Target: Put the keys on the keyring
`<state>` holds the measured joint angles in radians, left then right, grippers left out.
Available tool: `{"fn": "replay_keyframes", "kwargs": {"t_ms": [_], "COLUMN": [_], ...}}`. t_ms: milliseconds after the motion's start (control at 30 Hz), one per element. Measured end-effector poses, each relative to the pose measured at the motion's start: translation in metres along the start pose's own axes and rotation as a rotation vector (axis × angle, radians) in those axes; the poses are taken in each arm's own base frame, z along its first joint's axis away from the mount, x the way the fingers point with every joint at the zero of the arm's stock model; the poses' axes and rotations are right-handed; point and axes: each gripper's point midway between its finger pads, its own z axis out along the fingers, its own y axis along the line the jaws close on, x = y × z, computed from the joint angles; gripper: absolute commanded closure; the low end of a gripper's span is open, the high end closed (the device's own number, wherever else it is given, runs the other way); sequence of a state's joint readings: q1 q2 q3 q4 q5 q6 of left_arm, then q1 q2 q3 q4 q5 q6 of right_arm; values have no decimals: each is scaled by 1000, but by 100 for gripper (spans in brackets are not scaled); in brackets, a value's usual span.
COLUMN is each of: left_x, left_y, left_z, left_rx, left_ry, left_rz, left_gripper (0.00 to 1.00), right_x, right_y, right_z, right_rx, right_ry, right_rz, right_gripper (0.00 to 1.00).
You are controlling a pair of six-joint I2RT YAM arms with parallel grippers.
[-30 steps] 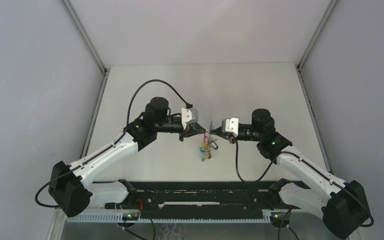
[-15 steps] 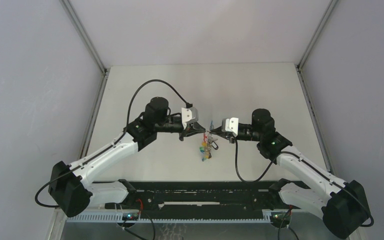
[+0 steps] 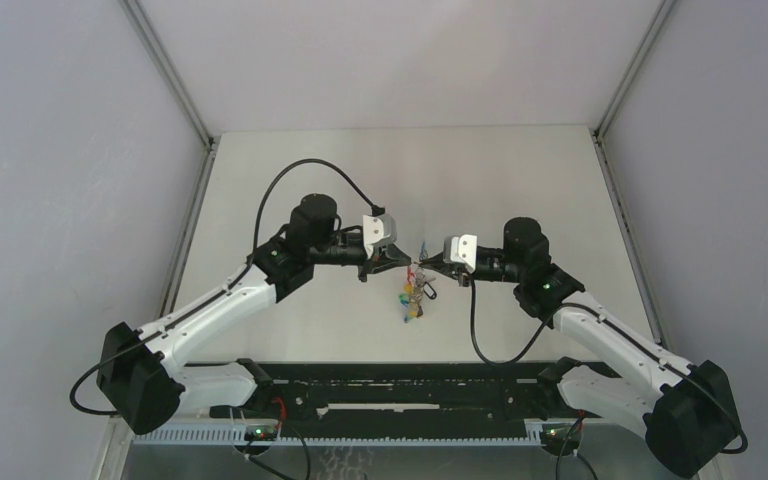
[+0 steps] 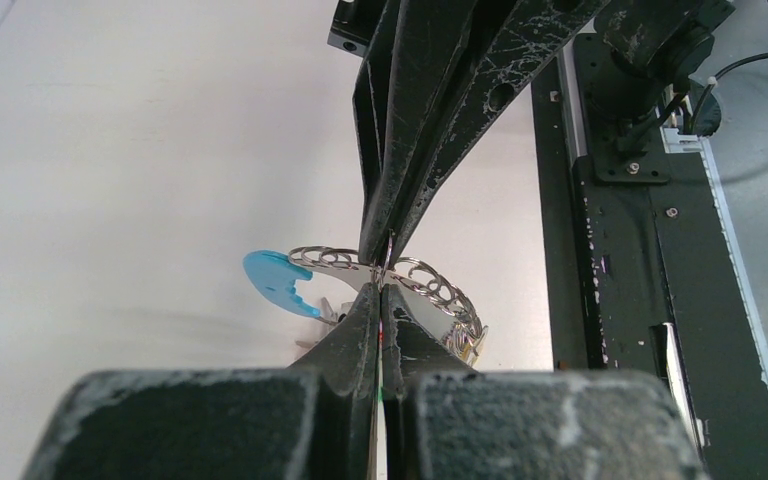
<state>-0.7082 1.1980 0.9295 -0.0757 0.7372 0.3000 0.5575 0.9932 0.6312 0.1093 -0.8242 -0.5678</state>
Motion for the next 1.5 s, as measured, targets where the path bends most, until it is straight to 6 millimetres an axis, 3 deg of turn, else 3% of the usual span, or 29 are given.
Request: {"fn": "replay_keyframes", "kwargs": {"t_ms": [1500], "left_x": [-1], "left_y": [3], "left_z": [-1], "left_rx": [-14], "left_ry": [-2], "left_rz": [2], "left_gripper": [100], "right_x": [-1], "right_y": [-2], "right_z": [0], "right_rx": [12], "right_ry": [-1], "right_rz": [21], "right_gripper": [100]}}
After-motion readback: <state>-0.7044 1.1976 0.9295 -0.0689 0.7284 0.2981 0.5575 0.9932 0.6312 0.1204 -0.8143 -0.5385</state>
